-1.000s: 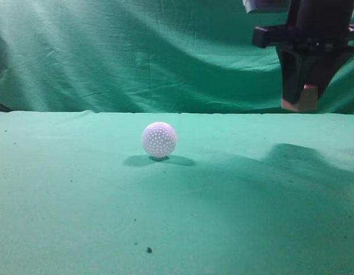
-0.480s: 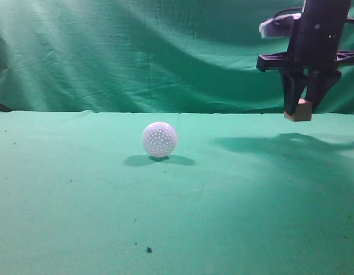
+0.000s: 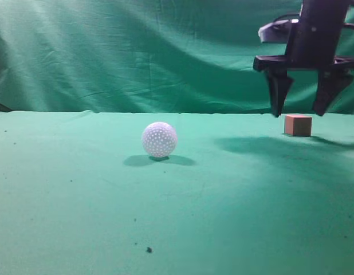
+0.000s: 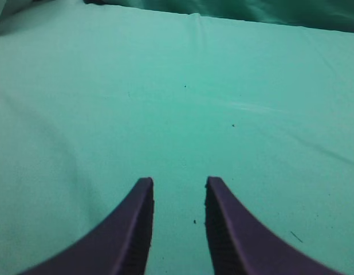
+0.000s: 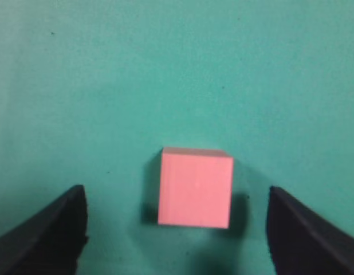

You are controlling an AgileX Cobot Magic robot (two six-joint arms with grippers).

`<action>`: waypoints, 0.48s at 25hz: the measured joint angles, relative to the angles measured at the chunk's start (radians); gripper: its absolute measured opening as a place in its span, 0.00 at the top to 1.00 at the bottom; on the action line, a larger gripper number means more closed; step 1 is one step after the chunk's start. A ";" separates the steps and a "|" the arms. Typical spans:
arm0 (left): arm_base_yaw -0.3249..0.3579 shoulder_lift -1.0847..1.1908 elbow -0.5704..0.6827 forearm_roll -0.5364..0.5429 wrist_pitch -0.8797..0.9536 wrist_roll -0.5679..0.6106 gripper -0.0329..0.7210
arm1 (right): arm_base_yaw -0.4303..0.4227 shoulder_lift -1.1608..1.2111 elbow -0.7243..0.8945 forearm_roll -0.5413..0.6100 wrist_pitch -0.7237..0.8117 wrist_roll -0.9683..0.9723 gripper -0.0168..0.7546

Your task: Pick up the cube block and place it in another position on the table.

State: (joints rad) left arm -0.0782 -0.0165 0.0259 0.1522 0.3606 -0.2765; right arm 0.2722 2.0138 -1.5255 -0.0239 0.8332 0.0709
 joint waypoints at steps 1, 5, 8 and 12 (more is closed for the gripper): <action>0.000 0.000 0.000 0.000 0.000 0.000 0.61 | 0.000 -0.035 -0.002 0.004 0.018 0.002 0.60; 0.000 0.000 0.000 0.000 0.000 0.000 0.61 | 0.000 -0.209 -0.006 0.011 0.094 0.010 0.93; 0.000 0.000 0.000 0.000 0.000 0.000 0.61 | 0.000 -0.351 -0.006 0.013 0.168 0.014 0.98; 0.000 0.000 0.000 0.000 0.000 0.000 0.61 | 0.000 -0.577 0.084 0.020 0.195 0.046 0.98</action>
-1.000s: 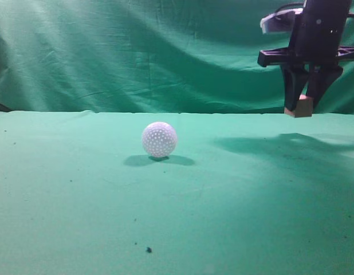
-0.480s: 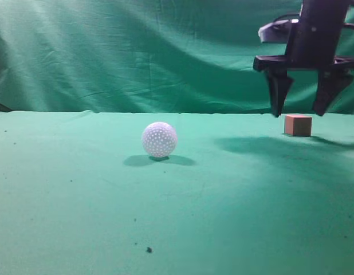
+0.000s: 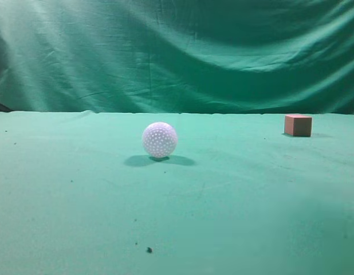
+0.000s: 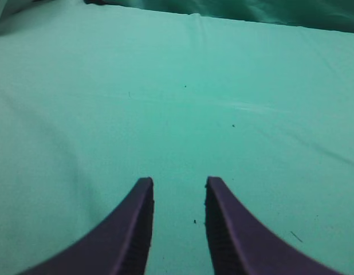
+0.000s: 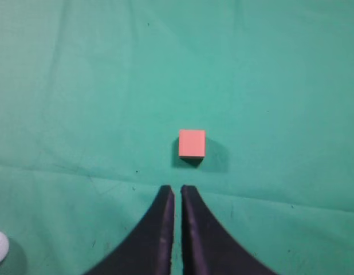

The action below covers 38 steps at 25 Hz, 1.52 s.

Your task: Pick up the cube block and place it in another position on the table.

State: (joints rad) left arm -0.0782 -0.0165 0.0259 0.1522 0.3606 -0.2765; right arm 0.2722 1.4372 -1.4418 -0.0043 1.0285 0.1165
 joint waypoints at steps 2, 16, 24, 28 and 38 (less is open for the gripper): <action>0.000 0.000 0.000 0.000 0.000 0.000 0.61 | 0.000 -0.121 0.092 0.012 -0.007 0.012 0.98; 0.000 0.000 0.000 0.000 0.000 0.000 0.61 | 0.000 -0.863 0.586 0.020 -0.070 0.067 0.98; 0.000 0.000 0.000 0.000 0.000 0.000 0.61 | 0.000 -0.889 0.627 -0.011 -0.116 0.009 0.98; 0.000 0.000 0.000 0.000 0.000 0.000 0.61 | 0.000 -0.894 0.758 -0.055 -0.245 -0.003 0.98; 0.000 0.000 0.000 0.000 0.000 0.000 0.61 | -0.213 -1.240 1.265 -0.065 -0.602 -0.002 0.98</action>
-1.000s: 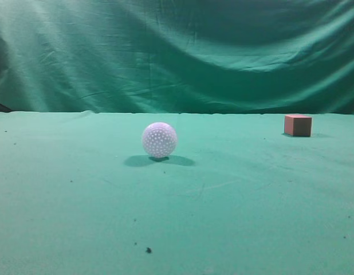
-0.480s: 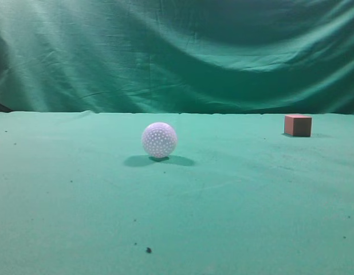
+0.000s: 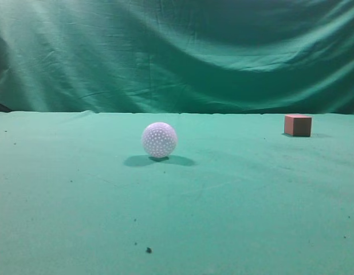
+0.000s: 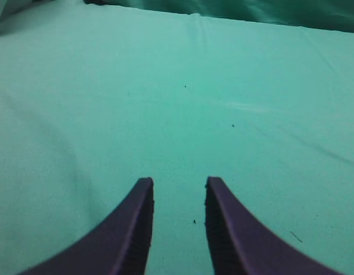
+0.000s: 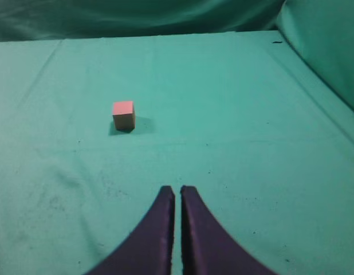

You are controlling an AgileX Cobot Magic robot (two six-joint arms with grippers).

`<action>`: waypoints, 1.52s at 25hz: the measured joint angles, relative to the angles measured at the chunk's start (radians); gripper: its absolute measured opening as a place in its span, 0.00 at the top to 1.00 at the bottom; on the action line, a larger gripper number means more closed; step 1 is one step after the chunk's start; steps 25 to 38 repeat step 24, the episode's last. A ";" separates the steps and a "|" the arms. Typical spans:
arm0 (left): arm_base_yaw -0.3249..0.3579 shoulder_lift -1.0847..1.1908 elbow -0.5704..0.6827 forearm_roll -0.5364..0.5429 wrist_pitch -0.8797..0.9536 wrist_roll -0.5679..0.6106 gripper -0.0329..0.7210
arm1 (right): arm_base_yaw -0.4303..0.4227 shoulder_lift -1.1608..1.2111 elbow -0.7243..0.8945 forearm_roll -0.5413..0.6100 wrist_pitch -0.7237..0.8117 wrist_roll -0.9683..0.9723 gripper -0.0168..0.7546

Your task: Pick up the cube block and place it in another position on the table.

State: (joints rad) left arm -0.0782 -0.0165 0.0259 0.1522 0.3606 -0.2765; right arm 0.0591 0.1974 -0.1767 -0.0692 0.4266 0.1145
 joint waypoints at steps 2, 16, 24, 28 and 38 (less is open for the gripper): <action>0.000 0.000 0.000 0.000 0.000 0.000 0.61 | -0.037 -0.086 0.069 0.001 -0.007 0.000 0.98; 0.000 0.000 0.000 0.000 0.000 0.000 0.61 | -0.065 -0.208 0.202 0.001 -0.040 -0.004 0.98; 0.000 0.000 0.000 0.000 0.000 0.000 0.61 | -0.065 -0.208 0.202 0.001 -0.042 -0.004 0.98; 0.000 0.000 0.000 0.000 0.000 0.000 0.61 | -0.065 -0.208 0.202 0.001 -0.042 -0.004 0.98; 0.000 0.000 0.000 0.000 0.000 0.000 0.61 | -0.065 -0.208 0.202 0.001 -0.042 -0.004 0.98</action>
